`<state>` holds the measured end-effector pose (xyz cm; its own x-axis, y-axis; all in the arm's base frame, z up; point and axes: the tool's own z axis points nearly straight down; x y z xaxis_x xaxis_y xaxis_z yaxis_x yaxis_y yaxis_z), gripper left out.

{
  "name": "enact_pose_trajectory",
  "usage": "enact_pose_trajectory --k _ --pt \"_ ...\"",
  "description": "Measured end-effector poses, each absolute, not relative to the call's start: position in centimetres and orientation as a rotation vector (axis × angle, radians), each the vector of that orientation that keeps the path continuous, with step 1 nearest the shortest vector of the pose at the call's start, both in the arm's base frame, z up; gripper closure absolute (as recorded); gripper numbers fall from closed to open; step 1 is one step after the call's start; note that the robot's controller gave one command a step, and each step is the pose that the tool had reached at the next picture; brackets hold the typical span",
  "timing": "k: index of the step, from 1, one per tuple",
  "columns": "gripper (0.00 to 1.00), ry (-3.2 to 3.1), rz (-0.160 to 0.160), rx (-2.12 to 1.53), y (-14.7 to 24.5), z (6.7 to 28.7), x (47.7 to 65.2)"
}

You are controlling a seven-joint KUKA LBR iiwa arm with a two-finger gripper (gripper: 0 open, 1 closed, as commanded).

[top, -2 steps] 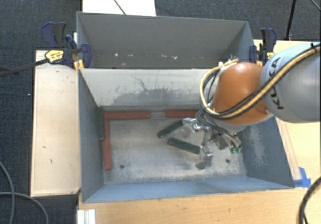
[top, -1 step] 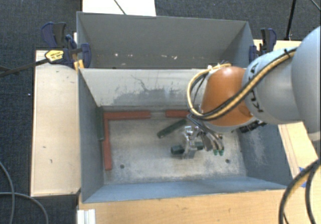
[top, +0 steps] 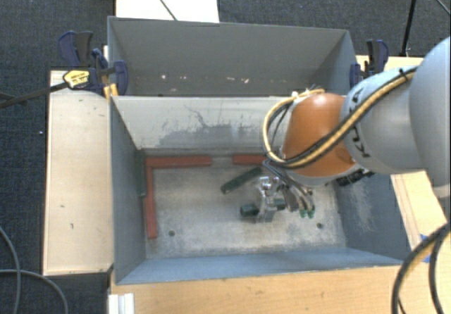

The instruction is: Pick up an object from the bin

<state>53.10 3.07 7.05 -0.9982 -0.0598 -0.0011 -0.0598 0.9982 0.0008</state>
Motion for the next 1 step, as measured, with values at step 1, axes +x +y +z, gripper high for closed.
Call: enact_pose_trajectory --k 1 --pt "1.0 3.125 0.0 -0.163 2.75 26.69 55.41"
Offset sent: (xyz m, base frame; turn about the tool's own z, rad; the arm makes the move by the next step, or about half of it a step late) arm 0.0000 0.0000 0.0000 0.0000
